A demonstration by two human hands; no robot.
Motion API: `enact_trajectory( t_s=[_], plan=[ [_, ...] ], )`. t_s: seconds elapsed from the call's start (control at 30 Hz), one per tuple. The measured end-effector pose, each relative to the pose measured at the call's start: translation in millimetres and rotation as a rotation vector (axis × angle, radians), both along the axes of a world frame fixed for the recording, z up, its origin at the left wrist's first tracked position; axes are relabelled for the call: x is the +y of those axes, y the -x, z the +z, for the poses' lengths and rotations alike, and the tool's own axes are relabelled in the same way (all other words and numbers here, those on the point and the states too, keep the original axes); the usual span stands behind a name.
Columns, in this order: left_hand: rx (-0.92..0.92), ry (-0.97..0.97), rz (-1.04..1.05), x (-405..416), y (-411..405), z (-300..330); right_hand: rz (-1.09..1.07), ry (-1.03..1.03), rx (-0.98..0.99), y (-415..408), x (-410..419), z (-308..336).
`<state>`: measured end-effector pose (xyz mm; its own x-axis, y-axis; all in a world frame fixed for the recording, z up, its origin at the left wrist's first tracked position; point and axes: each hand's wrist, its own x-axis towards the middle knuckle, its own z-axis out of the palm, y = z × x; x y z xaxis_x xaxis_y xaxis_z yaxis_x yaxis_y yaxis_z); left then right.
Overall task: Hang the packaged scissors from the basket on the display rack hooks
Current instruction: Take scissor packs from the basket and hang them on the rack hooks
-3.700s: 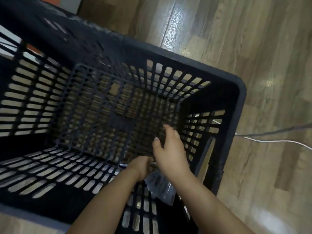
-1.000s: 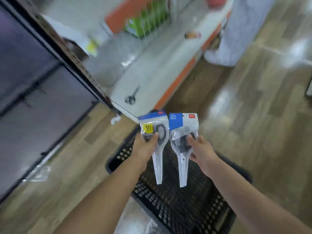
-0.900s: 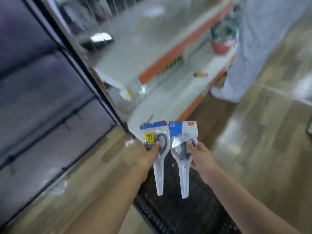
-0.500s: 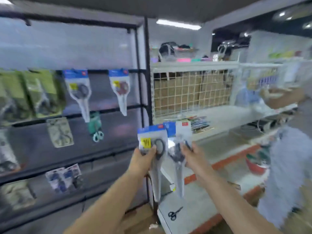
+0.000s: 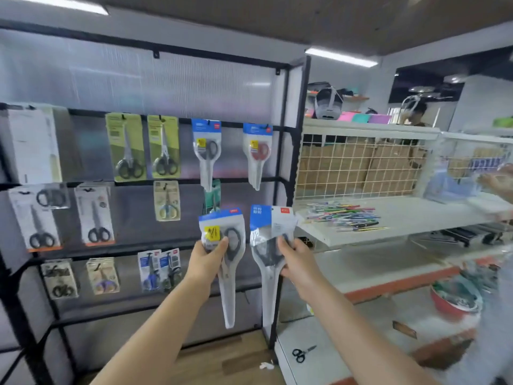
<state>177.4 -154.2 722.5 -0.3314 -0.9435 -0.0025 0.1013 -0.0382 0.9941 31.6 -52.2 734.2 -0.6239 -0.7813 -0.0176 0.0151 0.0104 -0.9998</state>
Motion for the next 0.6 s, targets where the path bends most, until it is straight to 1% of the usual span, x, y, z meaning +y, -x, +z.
enact_trajectory(
  t_s=[0.1,0.2,0.4,0.6],
  plan=[
    [-0.006,-0.027,-0.016,-15,-15,-9,-0.019,-0.051,-0.041,-11,-18,-7],
    [0.015,-0.045,-0.016,-35,-27,-10,-0.032,-0.108,-0.028,-20,-39,-9],
    [0.057,-0.035,0.031,-80,-44,6,0.042,-0.063,0.024,-33,-93,12],
    [0.071,0.008,0.055,-137,-62,26,0.051,0.065,0.135,-50,-145,42]
  ],
)
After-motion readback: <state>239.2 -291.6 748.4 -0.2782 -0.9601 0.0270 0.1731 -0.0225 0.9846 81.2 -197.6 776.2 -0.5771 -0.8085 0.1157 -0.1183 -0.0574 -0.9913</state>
